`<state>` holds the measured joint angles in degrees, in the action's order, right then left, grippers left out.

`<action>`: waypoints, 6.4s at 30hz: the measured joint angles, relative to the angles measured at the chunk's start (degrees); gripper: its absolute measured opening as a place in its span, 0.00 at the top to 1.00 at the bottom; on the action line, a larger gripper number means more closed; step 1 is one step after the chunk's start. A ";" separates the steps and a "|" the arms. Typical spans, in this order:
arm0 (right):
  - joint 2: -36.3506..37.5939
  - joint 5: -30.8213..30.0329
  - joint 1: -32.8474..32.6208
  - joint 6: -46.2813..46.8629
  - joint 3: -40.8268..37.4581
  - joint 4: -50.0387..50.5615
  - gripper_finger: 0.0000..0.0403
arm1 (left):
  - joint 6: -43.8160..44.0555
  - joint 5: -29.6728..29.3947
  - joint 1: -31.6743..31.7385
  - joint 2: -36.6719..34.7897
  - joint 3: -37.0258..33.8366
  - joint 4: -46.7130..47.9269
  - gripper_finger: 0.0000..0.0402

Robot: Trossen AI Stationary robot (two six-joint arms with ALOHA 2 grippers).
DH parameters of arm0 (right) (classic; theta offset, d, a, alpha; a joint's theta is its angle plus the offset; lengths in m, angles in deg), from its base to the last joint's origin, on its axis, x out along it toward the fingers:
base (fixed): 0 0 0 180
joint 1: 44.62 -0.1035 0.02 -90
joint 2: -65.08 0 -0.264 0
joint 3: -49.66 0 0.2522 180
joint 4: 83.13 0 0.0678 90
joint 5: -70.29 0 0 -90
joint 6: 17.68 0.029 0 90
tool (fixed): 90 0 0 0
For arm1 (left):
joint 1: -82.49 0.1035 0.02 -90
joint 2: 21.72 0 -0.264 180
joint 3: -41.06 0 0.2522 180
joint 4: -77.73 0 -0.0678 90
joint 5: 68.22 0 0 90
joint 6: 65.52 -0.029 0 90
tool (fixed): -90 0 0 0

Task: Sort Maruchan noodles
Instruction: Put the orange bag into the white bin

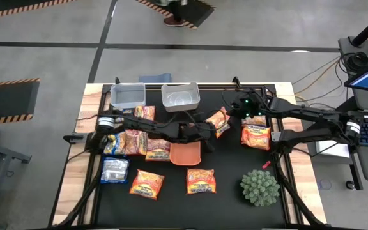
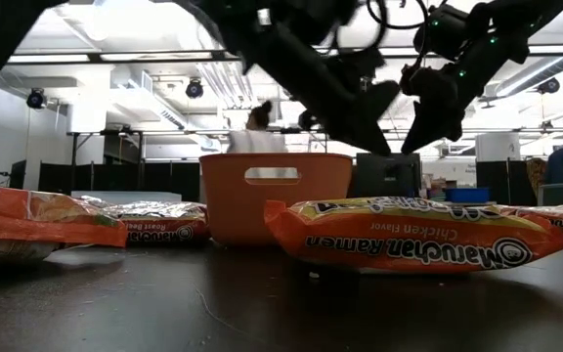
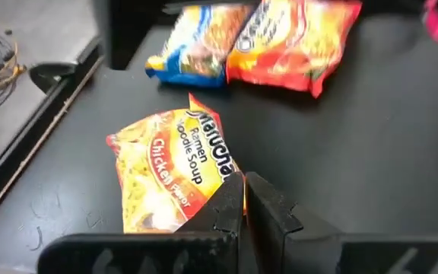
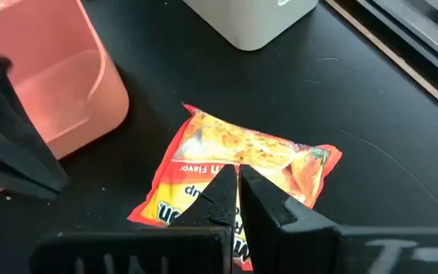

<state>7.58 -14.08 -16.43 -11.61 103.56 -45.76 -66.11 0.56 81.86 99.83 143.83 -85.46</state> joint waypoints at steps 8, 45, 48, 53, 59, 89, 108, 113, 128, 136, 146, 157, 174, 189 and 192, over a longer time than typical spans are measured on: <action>-3.45 -1.15 0.00 0.30 -0.85 -1.92 0.98 | -1.78 -0.14 0.95 6.78 7.83 6.67 1.00; -4.15 -8.01 8.72 7.45 -6.24 -10.69 0.59 | -1.65 -0.71 3.28 8.96 6.84 6.32 1.00; -4.15 -6.31 8.74 7.05 -6.67 -11.45 0.49 | -1.65 -0.70 3.44 9.24 6.84 6.14 1.00; -4.19 -5.07 8.74 6.99 -6.95 -13.45 0.37 | -1.65 -0.73 3.59 9.65 6.84 6.04 1.00; -4.21 -2.81 9.14 6.78 -7.45 -13.83 0.29 | -1.68 -0.75 3.84 10.60 6.84 5.94 1.00; -8.61 0.83 11.89 5.26 -8.02 -16.65 0.29 | -0.31 -0.67 3.05 9.67 11.69 19.77 1.00; -8.56 0.83 11.89 4.41 -7.91 -16.63 0.30 | -1.88 14.95 0.21 9.15 17.58 35.84 1.00; -8.56 0.82 11.89 4.43 -7.89 -16.65 0.29 | -0.18 15.80 -0.25 8.99 17.58 40.70 1.00; -8.56 0.81 11.89 4.83 -7.82 -16.65 0.28 | -3.10 14.56 -1.09 8.65 20.85 46.18 1.00; -8.49 0.83 12.00 4.45 -7.82 -16.19 0.28 | -9.47 12.48 0.22 8.63 20.83 36.08 1.00; -5.92 0.88 15.72 2.74 -8.28 -12.84 0.28 | -10.73 11.98 5.83 9.35 19.70 27.15 1.00; -6.40 8.40 17.51 1.33 -9.15 -15.39 0.28 | -10.89 12.30 6.82 11.10 19.46 21.94 1.00; -6.40 6.57 17.99 6.05 -9.44 -15.41 0.28 | -10.31 12.30 6.85 13.43 19.43 21.01 1.00; -6.42 9.28 17.99 10.96 -9.44 -12.98 0.28 | -8.95 12.16 6.87 13.43 18.18 22.41 1.00; -6.42 9.44 17.99 10.94 -9.44 -12.94 0.28 | -8.59 12.16 6.85 13.43 17.54 22.31 1.00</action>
<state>1.16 -4.65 1.55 -0.67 94.12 -58.70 -74.70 12.72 88.71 113.26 161.38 -63.15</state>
